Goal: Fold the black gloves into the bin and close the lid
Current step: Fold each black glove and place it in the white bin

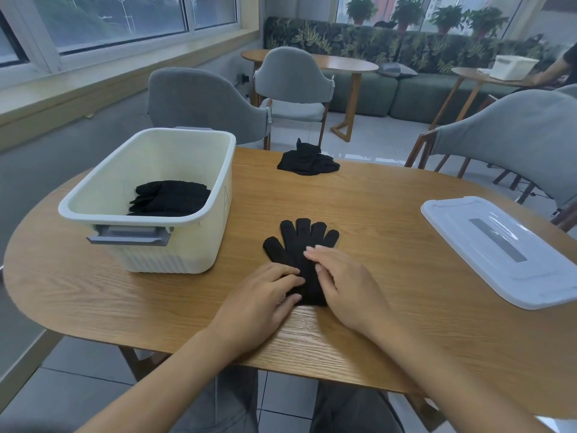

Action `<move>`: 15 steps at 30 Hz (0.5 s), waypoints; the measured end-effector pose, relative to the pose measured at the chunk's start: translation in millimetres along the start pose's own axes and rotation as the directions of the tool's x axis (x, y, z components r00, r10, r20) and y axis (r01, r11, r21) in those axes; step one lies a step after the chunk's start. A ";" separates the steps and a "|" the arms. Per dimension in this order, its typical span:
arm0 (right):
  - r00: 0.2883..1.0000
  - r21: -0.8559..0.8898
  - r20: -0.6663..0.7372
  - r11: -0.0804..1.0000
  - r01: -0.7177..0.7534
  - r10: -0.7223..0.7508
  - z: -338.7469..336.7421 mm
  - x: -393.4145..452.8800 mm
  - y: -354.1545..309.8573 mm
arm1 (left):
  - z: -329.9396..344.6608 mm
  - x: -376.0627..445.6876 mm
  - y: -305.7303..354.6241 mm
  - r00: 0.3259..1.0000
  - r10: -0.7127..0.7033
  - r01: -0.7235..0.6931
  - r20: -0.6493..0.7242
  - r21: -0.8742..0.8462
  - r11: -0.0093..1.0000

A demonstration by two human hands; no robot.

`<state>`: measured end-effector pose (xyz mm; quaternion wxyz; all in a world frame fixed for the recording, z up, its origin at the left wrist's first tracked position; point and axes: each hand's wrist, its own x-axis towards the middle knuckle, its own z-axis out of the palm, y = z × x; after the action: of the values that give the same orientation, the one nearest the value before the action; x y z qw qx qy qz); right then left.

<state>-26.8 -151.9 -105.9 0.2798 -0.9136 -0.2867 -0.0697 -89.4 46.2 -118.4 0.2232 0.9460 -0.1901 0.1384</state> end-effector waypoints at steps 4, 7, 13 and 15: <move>0.961 -0.099 0.275 0.994 0.040 -0.011 2.3 37.7 17.4 | 0.7 -0.3 0.2 1.000 0.005 -0.005 -0.003 0.021 1.000; 0.929 -0.161 0.365 0.979 0.124 -0.058 3.4 52.6 25.0 | 0.8 -0.4 0.0 1.000 -0.001 0.001 0.004 0.025 1.000; 0.905 -0.224 0.412 0.950 0.217 -0.109 6.4 56.5 30.7 | -0.8 -0.5 1.2 1.000 0.013 -0.014 0.014 0.052 0.999; 0.904 -0.211 0.412 0.953 0.215 -0.113 6.8 57.4 32.8 | -0.9 0.6 2.8 1.000 0.027 -0.027 0.001 0.072 0.997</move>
<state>38.9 -142.6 -110.4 0.0910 -0.9092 -0.4023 0.0568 -90.2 44.2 -116.4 0.1872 0.9507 -0.1981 0.1479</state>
